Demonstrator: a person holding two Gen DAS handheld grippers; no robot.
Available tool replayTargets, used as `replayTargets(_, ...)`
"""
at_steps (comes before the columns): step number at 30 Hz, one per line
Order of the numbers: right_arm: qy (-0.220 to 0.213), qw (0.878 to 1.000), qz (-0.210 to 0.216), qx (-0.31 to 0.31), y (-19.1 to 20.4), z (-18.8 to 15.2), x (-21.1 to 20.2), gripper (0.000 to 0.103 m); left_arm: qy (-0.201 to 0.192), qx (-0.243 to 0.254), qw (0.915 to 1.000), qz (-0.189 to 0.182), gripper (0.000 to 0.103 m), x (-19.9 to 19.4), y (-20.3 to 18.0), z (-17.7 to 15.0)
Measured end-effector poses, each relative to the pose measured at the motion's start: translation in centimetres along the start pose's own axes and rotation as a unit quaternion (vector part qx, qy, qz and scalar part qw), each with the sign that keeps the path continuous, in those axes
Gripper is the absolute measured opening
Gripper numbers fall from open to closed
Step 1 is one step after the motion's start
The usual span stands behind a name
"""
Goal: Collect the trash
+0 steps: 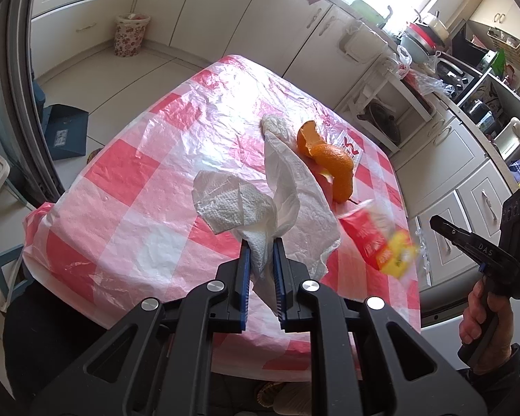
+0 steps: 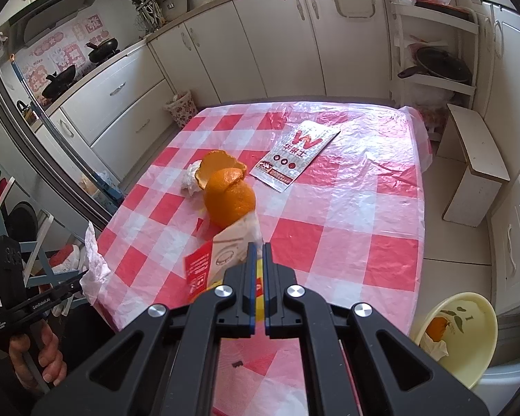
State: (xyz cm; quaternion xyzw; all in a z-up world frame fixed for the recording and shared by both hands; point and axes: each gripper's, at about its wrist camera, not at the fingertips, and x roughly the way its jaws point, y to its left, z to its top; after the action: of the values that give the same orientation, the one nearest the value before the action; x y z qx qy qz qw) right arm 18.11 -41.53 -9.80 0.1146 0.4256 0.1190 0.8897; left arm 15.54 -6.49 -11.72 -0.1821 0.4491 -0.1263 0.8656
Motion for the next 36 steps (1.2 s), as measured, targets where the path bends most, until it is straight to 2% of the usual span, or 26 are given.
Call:
replayTargets(6,-0.004,1.000,-0.002,0.006,-0.6,-0.2,-0.8,0.004,0.000,0.007,1.0000,-0.004,0.012,-0.1,-0.6,-0.1)
replayTargets(8,0.018,1.000,0.002,0.003,-0.6,-0.5,0.0,0.005,-0.001,0.008,1.0000,-0.003,0.012,-0.1,-0.7,-0.1)
replayTargets(9,0.034,0.999,0.005,0.001,-0.5,-0.7,0.6,0.030,0.000,0.007,1.0000,-0.003,0.012,-0.1,-0.6,-0.1)
replayTargets(10,0.053,0.999,-0.002,-0.004,-0.2,-1.1,1.4,0.066,0.000,0.006,1.0000,-0.003,0.012,-0.1,-0.6,-0.1)
replayTargets(11,0.068,0.997,-0.014,-0.016,0.3,-1.6,2.3,0.076,0.001,0.006,1.0000,-0.002,0.012,-0.1,-0.6,-0.1)
replayTargets(13,0.085,0.995,-0.025,-0.042,1.4,-2.3,3.7,0.078,0.001,0.006,1.0000,-0.002,0.012,-0.1,-0.7,0.0)
replayTargets(18,0.123,0.990,-0.035,-0.053,2.2,-3.7,6.3,0.078,0.001,0.003,1.0000,-0.002,0.012,-0.2,-0.6,-0.1)
replayTargets(20,0.139,0.988,-0.041,-0.056,2.3,-4.3,7.3,0.073,0.000,0.000,1.0000,-0.003,0.012,-0.2,-0.3,0.0)
replayTargets(23,0.133,0.986,-0.051,-0.083,3.2,-5.0,7.5,0.051,-0.001,-0.005,1.0000,-0.004,0.012,-0.3,0.2,0.0)
replayTargets(24,0.133,0.986,-0.046,-0.087,3.4,-5.1,7.4,0.031,-0.001,-0.006,1.0000,-0.004,0.012,-0.3,0.3,0.0)
replayTargets(25,0.132,0.987,-0.034,-0.083,3.4,-5.1,7.4,0.023,0.000,-0.006,1.0000,-0.004,0.012,-0.3,0.4,-0.1)
replayTargets(26,0.131,0.988,-0.028,-0.081,3.4,-5.1,7.4,0.008,0.001,-0.006,1.0000,-0.004,0.012,-0.3,0.4,-0.1)
replayTargets(27,0.125,0.988,-0.029,-0.085,3.6,-5.1,7.2,0.004,0.000,-0.006,1.0000,-0.005,0.012,-0.3,0.4,-0.1)
replayTargets(36,0.048,0.997,-0.002,-0.063,3.2,-3.1,3.0,0.002,-0.001,-0.003,1.0000,-0.005,0.012,-0.4,0.4,0.0)
